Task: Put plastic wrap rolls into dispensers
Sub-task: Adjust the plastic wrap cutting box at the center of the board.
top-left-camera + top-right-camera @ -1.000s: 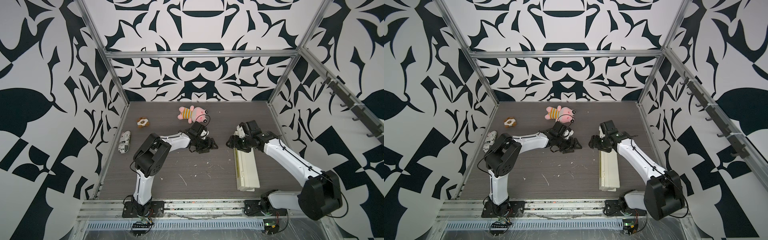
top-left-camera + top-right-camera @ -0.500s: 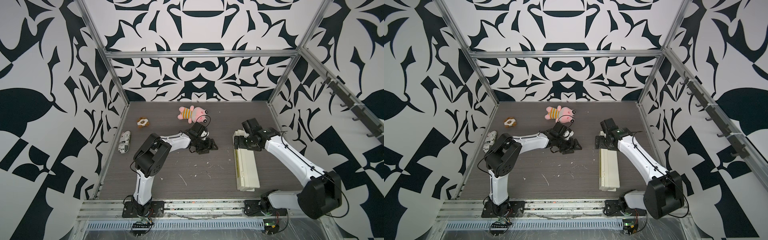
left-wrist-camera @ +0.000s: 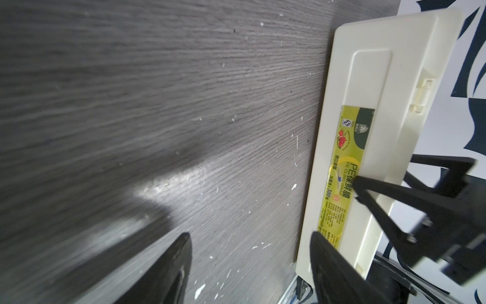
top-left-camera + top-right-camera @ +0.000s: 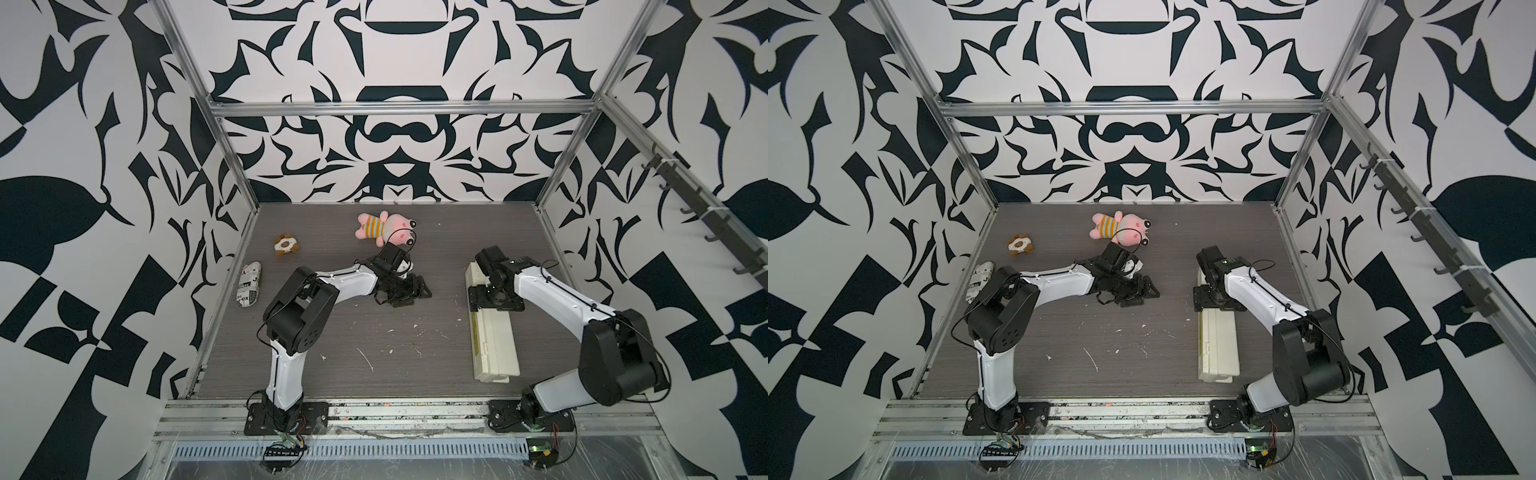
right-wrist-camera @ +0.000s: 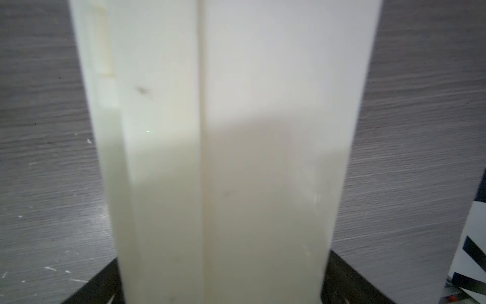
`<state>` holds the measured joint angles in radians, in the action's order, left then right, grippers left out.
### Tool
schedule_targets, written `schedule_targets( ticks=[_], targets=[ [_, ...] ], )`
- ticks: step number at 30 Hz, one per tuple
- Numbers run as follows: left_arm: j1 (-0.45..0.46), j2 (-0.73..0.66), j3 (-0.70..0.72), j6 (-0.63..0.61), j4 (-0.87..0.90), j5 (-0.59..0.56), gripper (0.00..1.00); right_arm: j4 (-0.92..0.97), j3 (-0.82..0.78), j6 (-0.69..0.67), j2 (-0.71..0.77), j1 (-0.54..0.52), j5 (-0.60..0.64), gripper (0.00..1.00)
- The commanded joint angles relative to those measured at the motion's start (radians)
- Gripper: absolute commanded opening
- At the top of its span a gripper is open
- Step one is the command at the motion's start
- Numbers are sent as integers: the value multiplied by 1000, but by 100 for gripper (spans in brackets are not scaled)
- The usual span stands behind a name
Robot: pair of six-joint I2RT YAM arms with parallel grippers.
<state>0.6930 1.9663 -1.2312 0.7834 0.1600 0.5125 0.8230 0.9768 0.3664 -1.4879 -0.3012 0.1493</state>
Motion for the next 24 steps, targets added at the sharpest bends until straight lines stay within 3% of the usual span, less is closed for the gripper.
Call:
schedule_targets(
  ticks=[1,12,17,21,24],
  targets=[
    [-3,-14,1,-23,33,-5,73,-14,-27,-8,4,15,-49,98],
    [-25,-34,10,-24,45,-16,73,-247,-103,14,75,28,-444,73],
    [-61,-84,62,-24,44,-27,73,-423,-115,90,82,30,-647,69],
    [-103,-150,123,-21,58,-53,73,-704,-162,240,29,30,-851,67],
    [-136,-215,168,-27,81,-77,73,-925,-210,347,-26,28,-931,67]
  ],
)
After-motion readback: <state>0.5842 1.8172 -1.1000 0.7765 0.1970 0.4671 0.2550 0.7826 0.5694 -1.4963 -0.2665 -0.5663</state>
